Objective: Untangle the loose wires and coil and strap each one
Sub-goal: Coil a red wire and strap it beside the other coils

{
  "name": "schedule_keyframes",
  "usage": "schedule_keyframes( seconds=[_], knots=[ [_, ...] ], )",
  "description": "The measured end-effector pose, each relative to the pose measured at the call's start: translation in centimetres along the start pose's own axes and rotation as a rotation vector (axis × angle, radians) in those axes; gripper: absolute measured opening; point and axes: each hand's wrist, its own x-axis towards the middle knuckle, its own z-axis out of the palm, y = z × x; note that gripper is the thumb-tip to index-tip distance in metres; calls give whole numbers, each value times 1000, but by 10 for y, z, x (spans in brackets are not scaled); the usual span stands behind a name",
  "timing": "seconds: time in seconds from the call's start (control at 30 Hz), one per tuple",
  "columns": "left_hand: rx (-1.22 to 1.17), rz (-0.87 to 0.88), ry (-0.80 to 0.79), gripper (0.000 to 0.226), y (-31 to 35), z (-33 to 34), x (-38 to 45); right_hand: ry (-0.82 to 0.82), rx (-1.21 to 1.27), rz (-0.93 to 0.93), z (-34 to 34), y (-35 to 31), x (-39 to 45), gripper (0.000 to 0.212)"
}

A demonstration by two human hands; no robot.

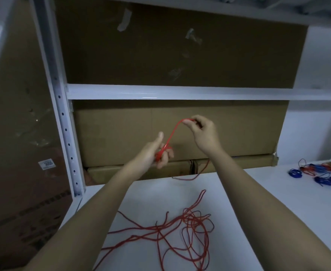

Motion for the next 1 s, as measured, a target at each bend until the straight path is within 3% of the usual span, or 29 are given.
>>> schedule_keyframes(
  seconds=[0.1,0.2,0.27,0.33,0.43,0.53,0.67,0.87,1.0],
  knots=[
    [-410,121,46,51,19,2,3,-305,-140,72,13,15,-6,29],
    [-606,187,214,40,30,4,18,-522,-171,88,30,26,-42,37],
    [-406,182,352,36,29,3,32,-558,-170,24,35,28,-71,28],
    [1,152,406,31,16,4,40,-549,-159,-90,32,23,-92,20],
    [550,66,305,27,-19,2,38,-483,-214,-248,17,13,-97,19],
    [725,-21,147,46,-39,-2,31,-370,-322,-321,-6,14,-74,19],
    [462,-65,31,78,-35,12,14,-360,-266,-249,-21,17,-32,16],
    [-249,1,109,43,-1,32,2,-393,175,34,9,41,-30,14],
    [-386,103,328,40,3,31,9,-536,130,81,23,62,-67,23]
  ],
)
